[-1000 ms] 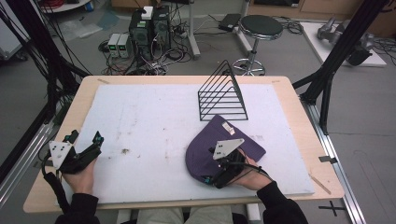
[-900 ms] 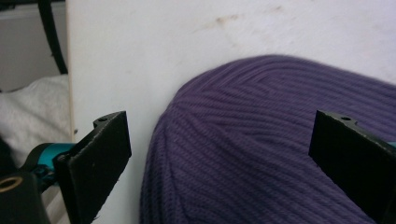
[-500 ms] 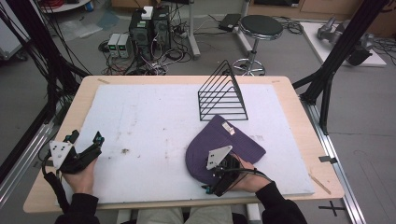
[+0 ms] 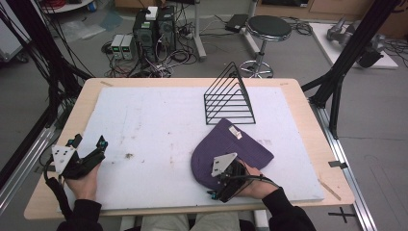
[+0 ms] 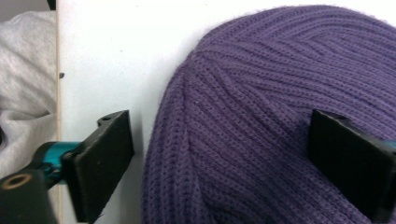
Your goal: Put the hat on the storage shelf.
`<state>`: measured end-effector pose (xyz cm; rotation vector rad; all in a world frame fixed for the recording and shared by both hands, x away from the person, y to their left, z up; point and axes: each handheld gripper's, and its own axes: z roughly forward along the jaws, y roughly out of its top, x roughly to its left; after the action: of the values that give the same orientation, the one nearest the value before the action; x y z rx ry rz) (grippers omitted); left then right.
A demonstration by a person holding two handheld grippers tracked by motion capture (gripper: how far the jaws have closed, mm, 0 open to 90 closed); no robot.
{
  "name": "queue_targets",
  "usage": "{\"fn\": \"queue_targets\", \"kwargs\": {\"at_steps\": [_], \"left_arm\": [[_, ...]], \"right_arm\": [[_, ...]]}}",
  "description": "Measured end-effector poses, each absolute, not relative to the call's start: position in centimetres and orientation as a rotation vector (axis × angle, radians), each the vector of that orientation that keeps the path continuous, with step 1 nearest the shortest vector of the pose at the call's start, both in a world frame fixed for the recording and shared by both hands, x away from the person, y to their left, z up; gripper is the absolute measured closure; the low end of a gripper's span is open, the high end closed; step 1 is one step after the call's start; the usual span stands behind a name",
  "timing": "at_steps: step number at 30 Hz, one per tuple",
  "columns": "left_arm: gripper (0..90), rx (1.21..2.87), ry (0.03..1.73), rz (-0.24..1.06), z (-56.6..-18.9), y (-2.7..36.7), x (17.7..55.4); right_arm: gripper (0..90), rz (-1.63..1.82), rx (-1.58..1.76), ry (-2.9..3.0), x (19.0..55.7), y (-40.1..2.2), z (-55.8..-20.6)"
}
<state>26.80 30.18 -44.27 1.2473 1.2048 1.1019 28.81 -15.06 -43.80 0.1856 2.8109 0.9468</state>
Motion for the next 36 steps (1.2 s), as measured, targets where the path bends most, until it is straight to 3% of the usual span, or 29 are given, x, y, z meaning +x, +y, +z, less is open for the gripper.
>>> {"fn": "queue_targets", "kwargs": {"at_steps": [9, 23, 29, 36], "left_arm": [[21.8, 1.244, 1.207, 1.093, -44.30, 30.22, 26.82], [22.0, 1.242, 1.205, 1.094, -44.28, 30.19, 26.79], [22.1, 1.241, 1.202, 1.094, -44.26, 30.20, 26.78], [22.1, 1.245, 1.201, 1.088, -44.31, 30.17, 26.83]], "right_arm": [[27.9, 0.971, 0.144, 2.775, 28.82, -15.48, -43.58], [66.3, 0.910, 0.211, 2.683, 28.64, -15.53, -43.31], [72.6, 0.895, 0.223, 2.681, 28.66, -15.49, -43.11], [73.6, 0.901, 0.225, 2.684, 28.73, -15.56, -43.03]]}}
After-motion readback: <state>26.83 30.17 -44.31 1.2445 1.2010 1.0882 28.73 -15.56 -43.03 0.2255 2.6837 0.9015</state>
